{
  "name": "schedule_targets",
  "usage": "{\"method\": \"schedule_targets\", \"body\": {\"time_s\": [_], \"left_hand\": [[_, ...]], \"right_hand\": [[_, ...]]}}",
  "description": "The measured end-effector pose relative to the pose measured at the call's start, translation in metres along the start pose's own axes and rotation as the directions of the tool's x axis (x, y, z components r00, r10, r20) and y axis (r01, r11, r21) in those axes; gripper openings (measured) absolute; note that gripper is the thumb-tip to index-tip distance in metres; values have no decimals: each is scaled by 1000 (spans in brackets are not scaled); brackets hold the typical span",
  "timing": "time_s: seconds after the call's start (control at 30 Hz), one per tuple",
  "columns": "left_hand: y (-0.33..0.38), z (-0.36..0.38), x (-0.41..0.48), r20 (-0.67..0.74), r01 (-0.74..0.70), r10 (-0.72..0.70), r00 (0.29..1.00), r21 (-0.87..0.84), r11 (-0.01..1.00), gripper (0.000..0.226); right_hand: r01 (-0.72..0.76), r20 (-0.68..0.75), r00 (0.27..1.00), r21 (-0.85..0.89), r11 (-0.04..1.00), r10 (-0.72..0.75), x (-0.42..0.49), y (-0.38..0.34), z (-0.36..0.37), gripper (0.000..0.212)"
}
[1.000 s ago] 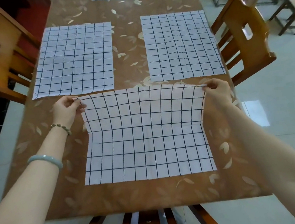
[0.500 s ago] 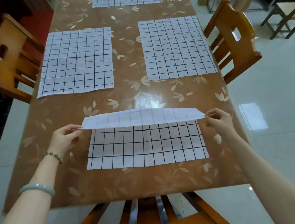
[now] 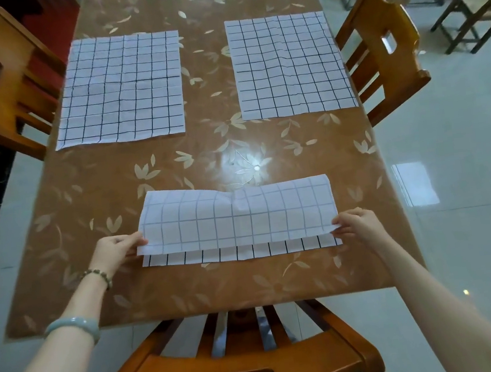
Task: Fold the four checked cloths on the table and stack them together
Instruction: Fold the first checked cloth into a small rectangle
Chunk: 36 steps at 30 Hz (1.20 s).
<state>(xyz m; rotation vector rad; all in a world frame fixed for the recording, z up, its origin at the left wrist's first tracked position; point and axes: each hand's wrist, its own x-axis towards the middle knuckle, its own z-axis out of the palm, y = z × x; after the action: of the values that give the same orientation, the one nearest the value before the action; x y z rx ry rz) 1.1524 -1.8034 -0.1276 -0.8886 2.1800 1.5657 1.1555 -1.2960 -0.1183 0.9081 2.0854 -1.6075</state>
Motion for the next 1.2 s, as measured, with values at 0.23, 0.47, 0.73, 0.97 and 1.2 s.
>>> {"method": "schedule_targets", "body": {"time_s": [0.23,0.47,0.73,0.97,1.2], "left_hand": [[-5,4,-12,55,-86,79,995,146,986,15],[-14,1,-13,69,-109,95,993,225,968,17],[-22,4,-12,49,-118,108,993,323,939,16],[-29,4,-9,63,-117,101,993,384,916,18],[-19,5,0,-60,-118,157,986,414,903,21]], "right_hand": [[26,3,1000,-341,940,-27,7,24,2,14],[94,1,994,-504,858,-109,7,29,8,4],[150,48,987,-579,801,-150,-1,27,13,4],[177,62,982,-620,764,-177,-1,32,12,9],[246,25,954,-631,736,-298,9,15,10,7]]}}
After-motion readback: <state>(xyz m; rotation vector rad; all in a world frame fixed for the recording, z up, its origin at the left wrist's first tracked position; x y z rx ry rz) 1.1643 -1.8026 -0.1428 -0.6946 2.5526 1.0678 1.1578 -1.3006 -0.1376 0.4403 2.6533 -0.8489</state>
